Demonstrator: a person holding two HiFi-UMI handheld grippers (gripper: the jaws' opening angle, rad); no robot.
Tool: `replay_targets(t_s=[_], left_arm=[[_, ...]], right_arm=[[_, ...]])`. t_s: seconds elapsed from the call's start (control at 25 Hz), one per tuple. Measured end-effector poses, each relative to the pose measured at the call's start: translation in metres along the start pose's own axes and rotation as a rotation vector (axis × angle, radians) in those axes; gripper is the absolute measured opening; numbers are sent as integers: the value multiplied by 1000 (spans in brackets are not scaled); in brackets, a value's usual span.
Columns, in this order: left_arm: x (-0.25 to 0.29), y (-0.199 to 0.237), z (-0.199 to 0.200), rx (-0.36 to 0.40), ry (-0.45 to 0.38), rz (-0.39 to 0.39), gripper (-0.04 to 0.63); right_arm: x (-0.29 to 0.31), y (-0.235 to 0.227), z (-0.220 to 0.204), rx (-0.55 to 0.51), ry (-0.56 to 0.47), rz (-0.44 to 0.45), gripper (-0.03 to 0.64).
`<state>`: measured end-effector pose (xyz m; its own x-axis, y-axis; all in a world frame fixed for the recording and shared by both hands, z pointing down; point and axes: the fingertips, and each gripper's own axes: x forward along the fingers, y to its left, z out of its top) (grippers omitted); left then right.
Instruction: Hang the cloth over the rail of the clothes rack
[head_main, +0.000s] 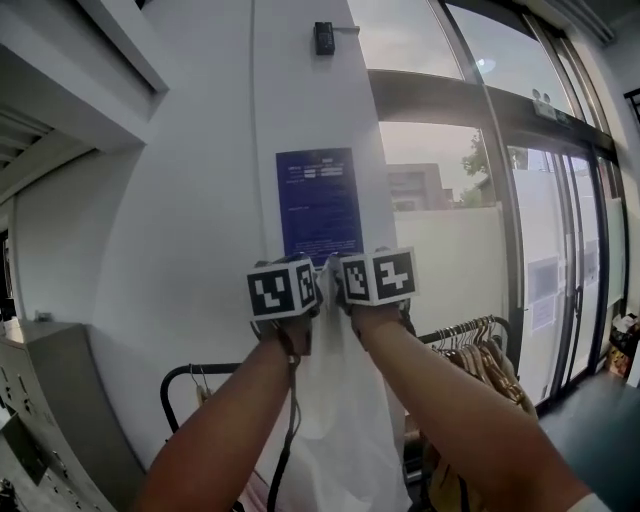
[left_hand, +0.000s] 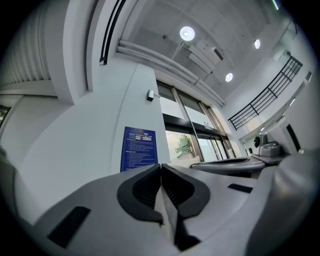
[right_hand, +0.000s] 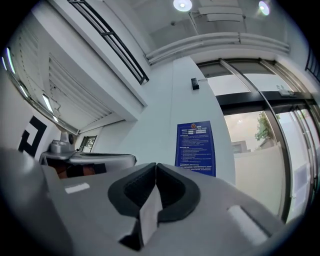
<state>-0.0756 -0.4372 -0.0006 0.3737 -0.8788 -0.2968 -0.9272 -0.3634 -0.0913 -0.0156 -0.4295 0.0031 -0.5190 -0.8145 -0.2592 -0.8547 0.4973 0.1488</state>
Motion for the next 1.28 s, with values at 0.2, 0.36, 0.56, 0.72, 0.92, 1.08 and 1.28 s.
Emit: replay_targets(t_s=[0.2,0.36,0.56,0.72,0.92,1.08,1.28], left_arm=[[87,32,3,17,-21,57,11],[150,65,-4,21,-49,109,11],[223,107,-48,3,-19,142,11],[268,133,-97,-17,44,134,11],[307,162,-165,-67,192,117,11],[322,175,-198,-85,272,106,11],[329,177,-195,-66,230,85,128]], right_arm=[[82,-52,3,-1,-17,16,8],[151,-89,-8,10,-40,33,7],[228,-131,-46,36,-39,22,7],[276,-153,-91,43,15,4,8],[316,-181,-160,87,182,-16,8],[331,-192,-199,101,290,-24,8],[333,-192,-197,64,276,-37,50]])
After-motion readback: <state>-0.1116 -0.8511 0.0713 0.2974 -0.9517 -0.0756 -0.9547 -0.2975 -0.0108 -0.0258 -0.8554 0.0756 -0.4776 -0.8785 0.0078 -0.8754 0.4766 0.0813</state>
